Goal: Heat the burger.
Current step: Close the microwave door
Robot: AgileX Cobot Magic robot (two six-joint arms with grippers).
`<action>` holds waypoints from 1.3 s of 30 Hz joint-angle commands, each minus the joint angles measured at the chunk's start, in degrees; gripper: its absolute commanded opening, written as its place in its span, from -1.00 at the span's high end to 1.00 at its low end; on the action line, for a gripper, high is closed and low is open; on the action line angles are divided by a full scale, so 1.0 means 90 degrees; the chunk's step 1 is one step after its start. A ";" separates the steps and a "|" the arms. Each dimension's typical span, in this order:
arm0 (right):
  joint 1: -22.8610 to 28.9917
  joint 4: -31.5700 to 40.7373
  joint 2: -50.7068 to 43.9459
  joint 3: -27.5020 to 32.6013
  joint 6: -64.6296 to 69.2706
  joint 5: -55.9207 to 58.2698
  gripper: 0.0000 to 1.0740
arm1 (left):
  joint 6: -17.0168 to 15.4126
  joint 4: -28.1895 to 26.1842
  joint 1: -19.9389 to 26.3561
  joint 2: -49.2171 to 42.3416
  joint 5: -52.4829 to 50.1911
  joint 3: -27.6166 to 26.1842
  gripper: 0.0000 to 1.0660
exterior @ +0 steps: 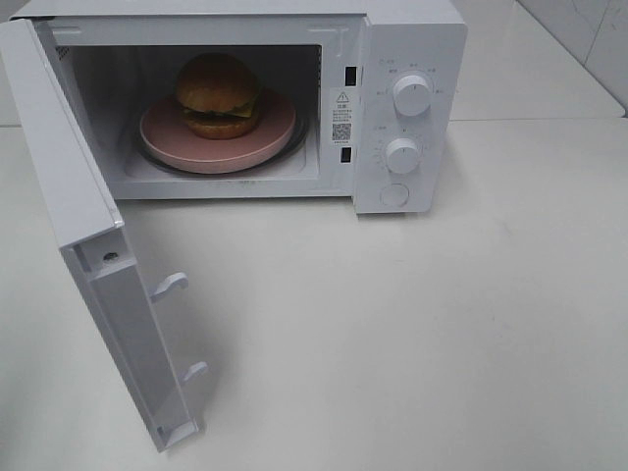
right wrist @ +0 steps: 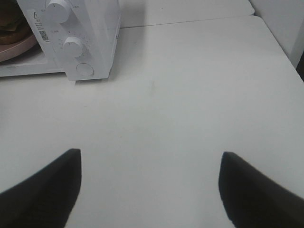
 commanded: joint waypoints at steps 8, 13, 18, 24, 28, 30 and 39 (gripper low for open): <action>-0.0019 -0.0013 -0.0172 0.0038 -0.0051 0.0000 -0.42 | 0.0013 0.0019 0.0025 0.1273 -0.2126 0.0509 1.00; -0.0019 -0.0013 -0.0172 0.0038 -0.0051 0.0000 -0.42 | 0.0013 0.0019 0.0019 0.1846 -0.4189 0.1222 1.00; -0.0019 -0.0013 -0.0172 0.0038 -0.0051 0.0000 -0.42 | 0.0006 0.0019 0.0019 0.2375 -0.5672 0.1738 1.00; -0.0019 -0.0013 -0.0172 0.0038 -0.0051 0.0000 -0.42 | -0.0032 0.0019 0.0019 0.3145 -0.7111 0.2158 1.00; -0.0019 -0.0013 -0.0172 0.0038 -0.0051 0.0000 -0.42 | -0.0051 0.0216 0.0019 0.4043 -0.7665 0.2190 1.00; -0.0019 -0.0013 -0.0172 0.0038 -0.0051 0.0000 -0.42 | -0.0051 0.0286 0.0019 0.4183 -0.7792 0.2190 1.00; -0.0019 -0.0013 -0.0172 0.0038 -0.0051 0.0000 -0.42 | -0.1394 0.2247 0.0019 0.5602 -0.9180 0.2184 1.00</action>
